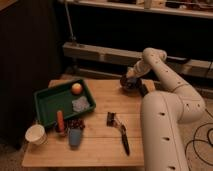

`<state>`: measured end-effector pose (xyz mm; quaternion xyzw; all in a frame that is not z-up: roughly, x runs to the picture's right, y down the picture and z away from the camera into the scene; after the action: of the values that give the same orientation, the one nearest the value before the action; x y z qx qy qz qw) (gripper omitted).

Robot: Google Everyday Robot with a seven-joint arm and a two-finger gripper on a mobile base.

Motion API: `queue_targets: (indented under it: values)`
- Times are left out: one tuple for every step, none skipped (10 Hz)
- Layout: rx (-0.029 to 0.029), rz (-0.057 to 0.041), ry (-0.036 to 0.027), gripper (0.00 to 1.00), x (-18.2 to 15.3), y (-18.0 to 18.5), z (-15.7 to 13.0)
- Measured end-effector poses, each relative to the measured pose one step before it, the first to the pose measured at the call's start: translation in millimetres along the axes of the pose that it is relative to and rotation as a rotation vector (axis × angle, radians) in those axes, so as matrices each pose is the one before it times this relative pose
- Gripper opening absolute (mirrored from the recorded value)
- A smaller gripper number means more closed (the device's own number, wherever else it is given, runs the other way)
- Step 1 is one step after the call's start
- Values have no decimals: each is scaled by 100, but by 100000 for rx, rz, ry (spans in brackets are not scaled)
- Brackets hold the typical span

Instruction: Wipe purple bowl with sponge

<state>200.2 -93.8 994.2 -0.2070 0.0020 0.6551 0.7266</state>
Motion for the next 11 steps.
queue_targets:
  values:
    - [-1597, -997, 569, 0, 270, 856, 127]
    - [-1685, -1283, 410, 0, 484, 937, -239]
    - [-1478, -1194, 979, 0, 847, 779, -236]
    - [-1224, -1282, 1143, 0, 782, 746, -271]
    - [-494, -933, 1050, 0, 514, 490, -104]
    - [-91, -277, 1314, 0, 618, 59, -140]
    - [605, 458, 592, 0, 527, -653, -363]
    - [1607, 670, 640, 0, 748, -1075, -438]
    - [1197, 714, 244, 0, 204, -551, -141]
    - [1705, 893, -34, 0, -84, -539, -108]
    - [1228, 819, -146, 0, 90, -610, -124]
